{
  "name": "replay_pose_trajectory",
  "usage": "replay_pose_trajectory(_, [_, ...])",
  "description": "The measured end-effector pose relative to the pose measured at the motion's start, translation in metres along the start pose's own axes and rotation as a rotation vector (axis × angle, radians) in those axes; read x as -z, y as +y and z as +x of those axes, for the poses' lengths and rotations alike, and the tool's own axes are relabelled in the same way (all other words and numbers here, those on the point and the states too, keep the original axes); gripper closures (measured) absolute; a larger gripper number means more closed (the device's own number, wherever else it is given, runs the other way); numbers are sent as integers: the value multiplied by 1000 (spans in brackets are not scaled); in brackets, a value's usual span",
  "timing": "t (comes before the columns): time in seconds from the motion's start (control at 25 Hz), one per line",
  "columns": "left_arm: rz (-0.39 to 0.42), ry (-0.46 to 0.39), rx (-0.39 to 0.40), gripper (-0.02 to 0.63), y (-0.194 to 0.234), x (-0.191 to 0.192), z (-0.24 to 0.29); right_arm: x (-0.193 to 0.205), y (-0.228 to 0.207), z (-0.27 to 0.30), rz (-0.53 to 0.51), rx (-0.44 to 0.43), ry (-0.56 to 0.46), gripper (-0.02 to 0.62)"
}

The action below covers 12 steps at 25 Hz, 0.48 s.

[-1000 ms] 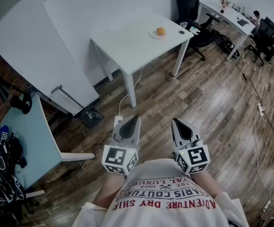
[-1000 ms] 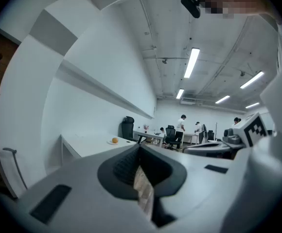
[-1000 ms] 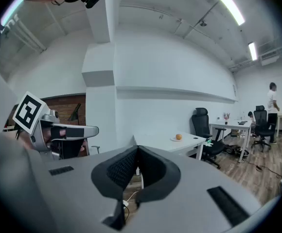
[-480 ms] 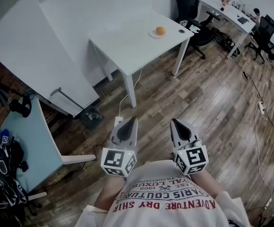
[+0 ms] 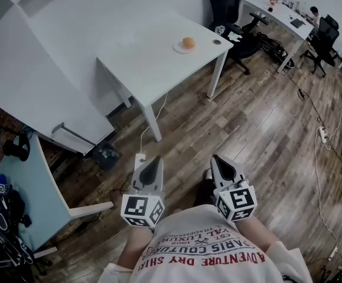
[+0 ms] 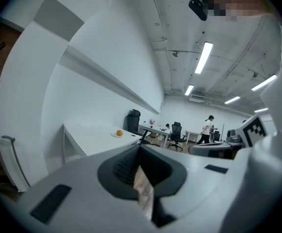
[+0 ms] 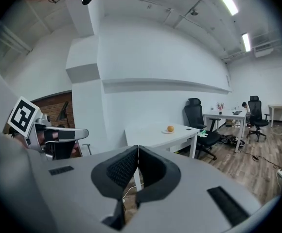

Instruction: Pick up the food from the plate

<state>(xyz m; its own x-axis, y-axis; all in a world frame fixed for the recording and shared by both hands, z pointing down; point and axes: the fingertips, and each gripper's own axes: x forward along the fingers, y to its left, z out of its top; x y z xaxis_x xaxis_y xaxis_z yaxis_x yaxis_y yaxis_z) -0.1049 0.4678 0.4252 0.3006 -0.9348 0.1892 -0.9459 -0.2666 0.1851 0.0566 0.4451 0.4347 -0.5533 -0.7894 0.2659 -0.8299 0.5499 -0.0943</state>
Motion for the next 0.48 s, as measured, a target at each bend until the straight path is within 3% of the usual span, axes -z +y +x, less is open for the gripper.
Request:
replay_pose_trajectory(0.28, [21, 12, -77, 600, -7, -19, 93, -25, -89, 57, 26, -38, -18, 583])
replay_pose_trajectory(0.48, [28, -1, -84, 600, -28, -44, 183, -54, -175, 98, 30, -47, -14, 582])
